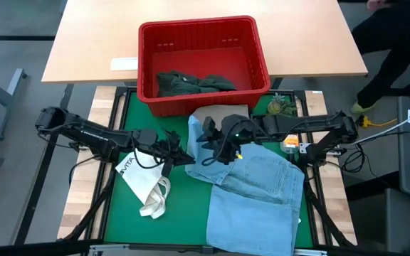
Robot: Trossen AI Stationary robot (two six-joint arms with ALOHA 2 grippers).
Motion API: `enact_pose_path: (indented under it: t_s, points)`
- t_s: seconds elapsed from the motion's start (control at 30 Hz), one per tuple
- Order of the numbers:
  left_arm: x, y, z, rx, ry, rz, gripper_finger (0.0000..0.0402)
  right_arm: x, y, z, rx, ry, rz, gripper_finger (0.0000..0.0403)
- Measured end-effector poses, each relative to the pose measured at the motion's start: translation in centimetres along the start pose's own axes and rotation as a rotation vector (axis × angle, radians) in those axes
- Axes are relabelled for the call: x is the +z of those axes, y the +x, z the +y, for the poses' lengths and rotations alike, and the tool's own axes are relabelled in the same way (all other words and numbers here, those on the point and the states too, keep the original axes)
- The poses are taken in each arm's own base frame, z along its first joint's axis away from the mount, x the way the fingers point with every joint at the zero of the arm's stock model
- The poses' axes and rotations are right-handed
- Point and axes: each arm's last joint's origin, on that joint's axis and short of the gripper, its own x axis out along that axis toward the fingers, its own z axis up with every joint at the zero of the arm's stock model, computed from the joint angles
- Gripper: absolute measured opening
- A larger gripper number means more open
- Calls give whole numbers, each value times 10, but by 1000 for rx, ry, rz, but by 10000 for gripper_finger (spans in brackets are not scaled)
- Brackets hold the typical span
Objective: Fold laundry
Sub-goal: Fold the blue pants
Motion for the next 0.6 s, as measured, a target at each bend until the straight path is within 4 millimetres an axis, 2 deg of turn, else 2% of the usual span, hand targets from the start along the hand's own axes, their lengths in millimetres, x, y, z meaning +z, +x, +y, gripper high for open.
enact_pose_path:
  t_s: [0.17, 0.33, 0.6]
  points:
    - [-2, 5, 2, -4, -25, -4, 0, -2, 17, 6, 37, -137, 15, 161]
    - [-4, 7, 3, -3, -27, 0, 0, -4, 31, 14, 82, -186, 57, 161]
    - [-4, 7, 3, -3, -26, -2, 0, -3, 37, 18, 94, -289, 64, 161]
